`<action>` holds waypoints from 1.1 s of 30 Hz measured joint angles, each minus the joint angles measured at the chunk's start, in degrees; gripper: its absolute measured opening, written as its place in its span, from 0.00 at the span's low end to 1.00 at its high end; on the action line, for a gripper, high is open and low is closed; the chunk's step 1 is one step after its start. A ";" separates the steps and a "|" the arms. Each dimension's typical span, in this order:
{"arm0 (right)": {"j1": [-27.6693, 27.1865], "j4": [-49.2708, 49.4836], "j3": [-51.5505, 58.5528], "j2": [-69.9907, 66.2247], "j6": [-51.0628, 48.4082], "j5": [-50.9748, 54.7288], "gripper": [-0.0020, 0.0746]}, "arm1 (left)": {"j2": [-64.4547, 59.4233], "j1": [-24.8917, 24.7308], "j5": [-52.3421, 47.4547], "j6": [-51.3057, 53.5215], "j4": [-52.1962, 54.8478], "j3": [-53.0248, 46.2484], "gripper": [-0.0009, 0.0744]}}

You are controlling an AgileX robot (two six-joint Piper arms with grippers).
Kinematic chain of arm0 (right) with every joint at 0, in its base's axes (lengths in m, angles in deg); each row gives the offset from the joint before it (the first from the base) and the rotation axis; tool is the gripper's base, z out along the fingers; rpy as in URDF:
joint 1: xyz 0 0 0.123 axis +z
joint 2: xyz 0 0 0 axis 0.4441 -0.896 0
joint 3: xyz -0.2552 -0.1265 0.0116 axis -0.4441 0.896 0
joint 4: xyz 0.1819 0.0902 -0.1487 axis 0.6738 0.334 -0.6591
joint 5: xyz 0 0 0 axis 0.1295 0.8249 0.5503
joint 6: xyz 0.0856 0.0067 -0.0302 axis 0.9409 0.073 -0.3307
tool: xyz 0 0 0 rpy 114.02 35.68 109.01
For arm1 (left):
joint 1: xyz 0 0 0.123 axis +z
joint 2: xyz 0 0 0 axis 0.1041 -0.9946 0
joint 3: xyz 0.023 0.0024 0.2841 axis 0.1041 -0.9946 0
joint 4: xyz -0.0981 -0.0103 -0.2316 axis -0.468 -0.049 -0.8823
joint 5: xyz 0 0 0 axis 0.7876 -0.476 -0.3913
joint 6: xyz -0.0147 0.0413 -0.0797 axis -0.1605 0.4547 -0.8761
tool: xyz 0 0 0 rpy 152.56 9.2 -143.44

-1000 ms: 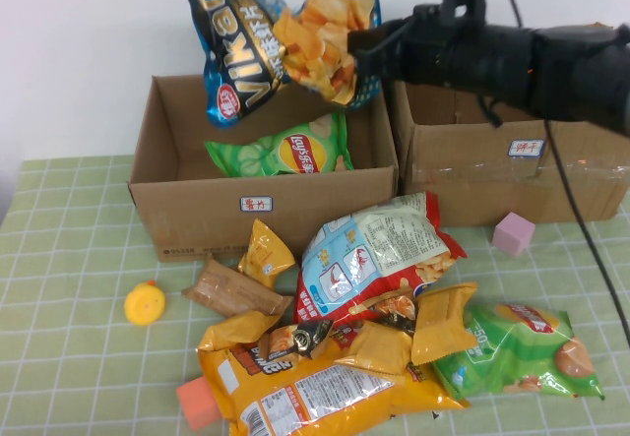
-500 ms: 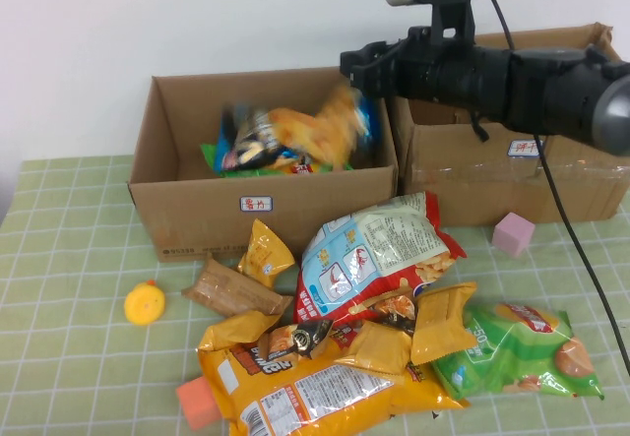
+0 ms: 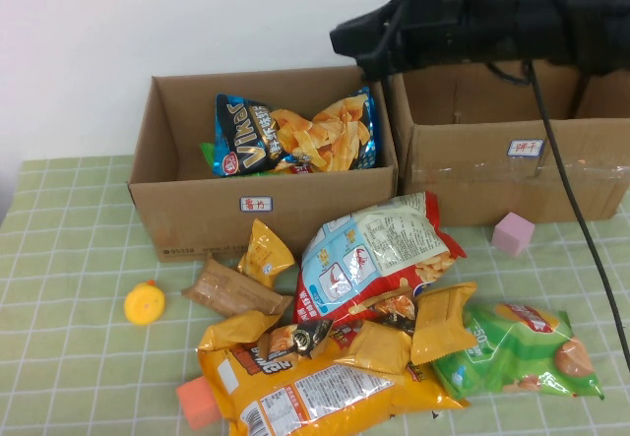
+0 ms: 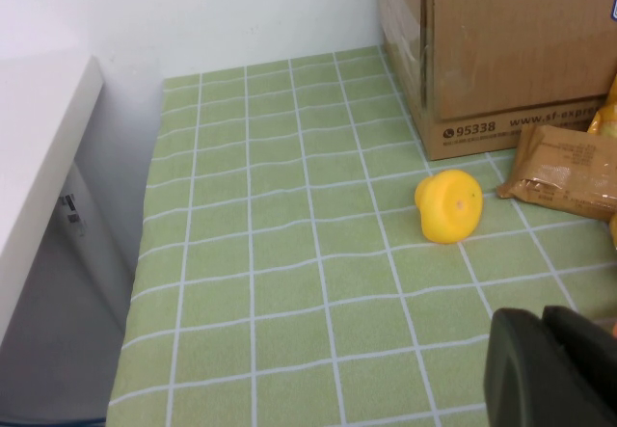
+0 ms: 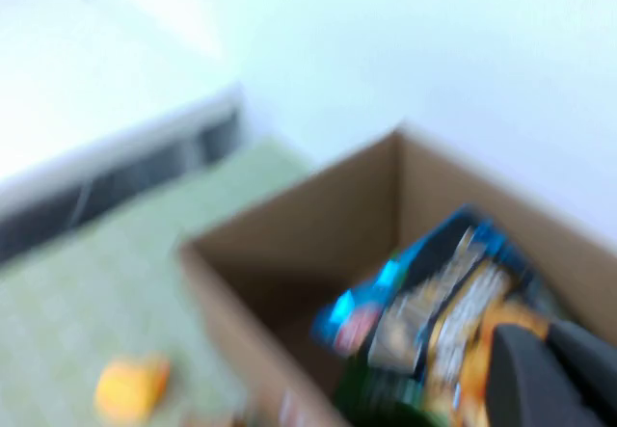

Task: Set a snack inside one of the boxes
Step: Pick up the biscuit

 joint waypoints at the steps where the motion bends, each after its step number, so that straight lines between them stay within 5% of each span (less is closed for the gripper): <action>1: 0.00 -4.71 0.00 1.35 2.21 1.85 0.07 | 0.00 0.00 0.00 0.00 0.00 0.00 0.01; 12: 0.00 -44.46 -0.50 8.50 27.67 28.78 0.03 | 0.00 0.00 0.00 0.00 0.00 0.00 0.01; 18: 0.00 -49.67 3.81 8.50 33.00 36.94 0.03 | 0.00 0.00 0.00 0.00 0.00 0.00 0.01; 33: 3.13 -65.13 12.09 8.33 50.50 34.43 0.03 | 0.00 0.00 0.00 0.00 0.00 0.00 0.01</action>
